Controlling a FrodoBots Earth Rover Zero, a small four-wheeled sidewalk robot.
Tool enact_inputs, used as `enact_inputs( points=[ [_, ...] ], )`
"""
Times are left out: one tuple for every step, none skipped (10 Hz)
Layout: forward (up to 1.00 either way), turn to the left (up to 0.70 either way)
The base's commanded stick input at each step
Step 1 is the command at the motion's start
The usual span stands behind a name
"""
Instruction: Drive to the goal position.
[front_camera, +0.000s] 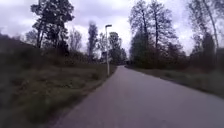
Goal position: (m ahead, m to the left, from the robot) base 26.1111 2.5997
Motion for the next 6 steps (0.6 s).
enact_inputs(
  points=[
    [1.00,-0.05],
    [1.00,-0.14],
    [1.00,-0.22],
    [1.00,-0.40],
    [1.00,-0.40],
    [1.00,-0.40]
  ],
)
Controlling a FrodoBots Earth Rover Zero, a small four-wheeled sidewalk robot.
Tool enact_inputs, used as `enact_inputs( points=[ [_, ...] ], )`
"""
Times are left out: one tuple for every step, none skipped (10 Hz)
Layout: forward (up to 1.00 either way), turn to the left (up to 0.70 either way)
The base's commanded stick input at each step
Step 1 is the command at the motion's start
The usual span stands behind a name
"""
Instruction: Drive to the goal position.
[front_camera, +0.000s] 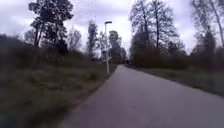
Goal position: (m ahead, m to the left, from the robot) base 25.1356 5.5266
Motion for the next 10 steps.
enact_inputs(
  points=[
    [1.00,-0.27],
    [1.00,-0.14],
    [1.00,-0.01],
    [1.00,0.00],
    [1.00,0.00],
    [1.00,0.00],
    [1.00,0.00],
    [1.00,0.00],
    [1.00,0.00],
    [1.00,0.00]
  ],
)
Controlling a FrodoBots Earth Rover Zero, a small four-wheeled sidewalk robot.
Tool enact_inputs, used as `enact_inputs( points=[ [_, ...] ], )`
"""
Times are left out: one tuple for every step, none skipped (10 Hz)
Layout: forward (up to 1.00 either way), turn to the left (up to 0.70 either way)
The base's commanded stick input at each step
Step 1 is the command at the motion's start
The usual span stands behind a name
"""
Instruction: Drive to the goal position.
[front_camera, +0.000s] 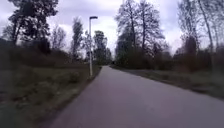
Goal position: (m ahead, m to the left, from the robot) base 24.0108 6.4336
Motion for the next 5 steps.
enact_inputs(
  points=[
    [1.00,0.00],
    [1.00,0.00],
    [1.00,0.00],
    [1.00,0.00],
    [1.00,0.00]
  ],
)
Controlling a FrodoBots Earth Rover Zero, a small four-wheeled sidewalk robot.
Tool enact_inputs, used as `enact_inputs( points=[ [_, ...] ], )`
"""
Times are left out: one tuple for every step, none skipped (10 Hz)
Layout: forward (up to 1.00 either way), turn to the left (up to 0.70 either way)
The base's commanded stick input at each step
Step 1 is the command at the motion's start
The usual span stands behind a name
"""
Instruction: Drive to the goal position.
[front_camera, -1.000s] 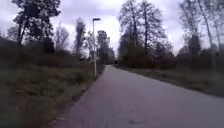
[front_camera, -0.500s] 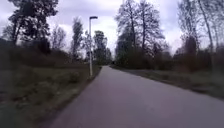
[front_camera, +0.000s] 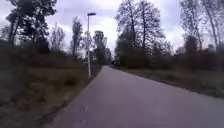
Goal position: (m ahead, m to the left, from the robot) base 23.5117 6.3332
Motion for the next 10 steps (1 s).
enact_inputs(
  points=[
    [1.00,0.00],
    [1.00,0.00],
    [1.00,0.00],
    [1.00,0.00],
    [1.00,0.00],
    [1.00,0.14],
    [1.00,0.34],
    [1.00,0.18],
    [1.00,0.00],
    [1.00,0.00]
  ],
)
